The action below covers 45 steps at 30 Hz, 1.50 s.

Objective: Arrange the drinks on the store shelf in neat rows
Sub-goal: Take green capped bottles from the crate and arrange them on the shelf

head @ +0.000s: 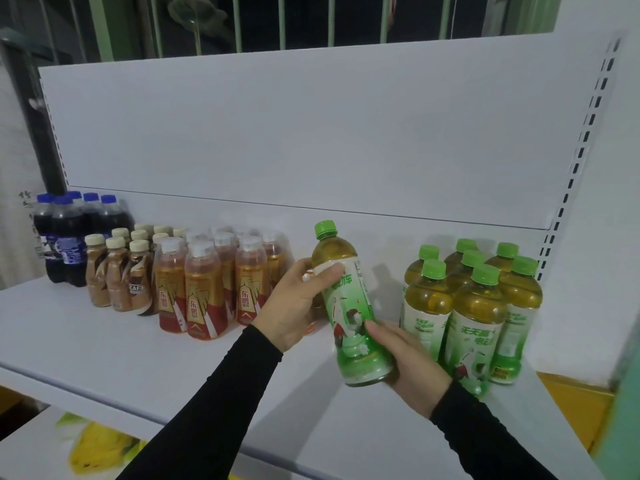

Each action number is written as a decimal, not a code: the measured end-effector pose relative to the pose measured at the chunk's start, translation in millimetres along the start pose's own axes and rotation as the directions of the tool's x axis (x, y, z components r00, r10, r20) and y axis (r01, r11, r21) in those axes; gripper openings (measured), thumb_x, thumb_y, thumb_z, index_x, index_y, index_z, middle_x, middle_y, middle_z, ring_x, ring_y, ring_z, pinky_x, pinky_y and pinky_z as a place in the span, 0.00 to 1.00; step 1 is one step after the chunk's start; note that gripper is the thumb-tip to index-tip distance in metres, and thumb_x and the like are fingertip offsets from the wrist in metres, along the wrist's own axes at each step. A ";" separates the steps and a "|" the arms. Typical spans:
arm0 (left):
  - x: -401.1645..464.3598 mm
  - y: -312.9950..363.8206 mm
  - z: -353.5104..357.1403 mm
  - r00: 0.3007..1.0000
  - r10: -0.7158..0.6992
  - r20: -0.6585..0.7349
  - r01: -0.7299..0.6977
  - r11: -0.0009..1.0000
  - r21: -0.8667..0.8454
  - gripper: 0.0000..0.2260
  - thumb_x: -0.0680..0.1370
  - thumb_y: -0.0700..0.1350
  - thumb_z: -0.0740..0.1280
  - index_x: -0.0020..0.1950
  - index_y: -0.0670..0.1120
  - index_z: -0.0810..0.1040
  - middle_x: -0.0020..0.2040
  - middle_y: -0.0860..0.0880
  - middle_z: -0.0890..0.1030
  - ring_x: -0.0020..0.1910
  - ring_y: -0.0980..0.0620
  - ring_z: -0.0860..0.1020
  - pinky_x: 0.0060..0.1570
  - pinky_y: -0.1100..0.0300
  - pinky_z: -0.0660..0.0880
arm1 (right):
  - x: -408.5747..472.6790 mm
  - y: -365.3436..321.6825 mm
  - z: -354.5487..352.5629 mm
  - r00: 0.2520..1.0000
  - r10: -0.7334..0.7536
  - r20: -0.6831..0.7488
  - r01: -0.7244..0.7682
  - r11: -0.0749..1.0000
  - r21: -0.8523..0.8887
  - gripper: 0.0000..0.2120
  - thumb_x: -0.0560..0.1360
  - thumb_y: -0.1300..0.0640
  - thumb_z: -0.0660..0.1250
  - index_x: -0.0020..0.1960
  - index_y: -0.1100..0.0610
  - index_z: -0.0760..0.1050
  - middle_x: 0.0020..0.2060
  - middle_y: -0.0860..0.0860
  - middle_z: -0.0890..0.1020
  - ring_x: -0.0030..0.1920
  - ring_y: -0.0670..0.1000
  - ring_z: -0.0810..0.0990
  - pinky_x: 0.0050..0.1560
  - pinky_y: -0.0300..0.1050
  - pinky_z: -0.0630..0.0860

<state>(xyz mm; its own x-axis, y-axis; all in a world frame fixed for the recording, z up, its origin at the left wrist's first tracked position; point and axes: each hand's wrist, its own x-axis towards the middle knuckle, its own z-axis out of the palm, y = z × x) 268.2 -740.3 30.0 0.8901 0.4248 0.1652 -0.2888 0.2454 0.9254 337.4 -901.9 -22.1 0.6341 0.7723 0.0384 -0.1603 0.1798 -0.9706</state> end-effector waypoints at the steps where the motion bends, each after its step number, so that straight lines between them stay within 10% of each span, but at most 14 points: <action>1: -0.7 -0.5 1.7 1.000 0.011 -0.022 -0.011 1.000 0.008 0.28 0.70 0.46 0.75 0.67 0.40 0.72 0.50 0.41 0.84 0.45 0.44 0.84 0.39 0.51 0.82 | -1.2 0.3 1.0 0.999 -0.042 -0.022 0.040 0.993 -0.107 0.20 0.73 0.50 0.68 0.61 0.57 0.78 0.54 0.53 0.85 0.56 0.52 0.83 0.54 0.47 0.80; 5: 1.8 0.9 8.2 0.995 0.051 -0.085 -0.047 0.998 0.049 0.26 0.71 0.44 0.76 0.65 0.44 0.71 0.50 0.42 0.85 0.41 0.46 0.85 0.35 0.54 0.81 | -1.1 1.2 5.4 0.976 -0.206 -0.069 0.165 0.909 -0.382 0.25 0.66 0.45 0.73 0.59 0.53 0.78 0.52 0.49 0.86 0.52 0.46 0.84 0.53 0.43 0.81; 14: -3.9 6.2 15.3 0.999 0.020 0.027 -0.018 0.998 -0.058 0.24 0.74 0.41 0.72 0.68 0.45 0.70 0.46 0.45 0.84 0.39 0.47 0.85 0.34 0.56 0.80 | -5.4 -10.5 2.5 1.000 0.009 0.013 -0.010 0.999 0.053 0.21 0.72 0.51 0.67 0.59 0.63 0.79 0.55 0.61 0.84 0.56 0.59 0.82 0.58 0.63 0.78; 20: -2.2 4.1 18.9 0.993 0.101 -0.060 -0.098 0.994 0.052 0.22 0.74 0.38 0.75 0.62 0.53 0.71 0.46 0.45 0.85 0.38 0.48 0.86 0.31 0.57 0.80 | -4.4 -7.8 6.3 0.989 -0.141 -0.035 0.124 0.946 -0.301 0.15 0.71 0.52 0.72 0.56 0.53 0.79 0.52 0.51 0.86 0.53 0.49 0.84 0.55 0.45 0.80; 31: 1.2 15.1 13.2 0.993 0.111 -0.031 -0.106 0.986 0.131 0.08 0.83 0.52 0.64 0.61 0.55 0.78 0.46 0.44 0.79 0.44 0.46 0.78 0.42 0.54 0.79 | -0.7 -14.6 -2.7 1.000 -0.007 -0.013 0.009 0.988 0.156 0.23 0.70 0.52 0.68 0.61 0.62 0.78 0.57 0.63 0.82 0.54 0.59 0.82 0.61 0.65 0.75; 45: 1.7 1.3 19.7 0.993 0.120 0.022 -0.119 0.905 0.408 0.38 0.73 0.43 0.77 0.76 0.56 0.59 0.56 0.41 0.82 0.51 0.44 0.84 0.51 0.45 0.82 | 2.9 -15.8 -2.8 0.999 -0.053 -0.006 0.053 0.998 -0.014 0.21 0.69 0.50 0.69 0.59 0.58 0.79 0.55 0.59 0.84 0.53 0.55 0.84 0.53 0.54 0.80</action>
<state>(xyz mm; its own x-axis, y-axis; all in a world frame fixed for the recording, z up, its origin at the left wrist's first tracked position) 276.3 -756.4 38.2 0.8563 0.4323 0.2826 -0.2230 -0.1841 0.9573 343.9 -904.2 -7.3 0.6459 0.7582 0.0887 -0.1155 0.2118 -0.9705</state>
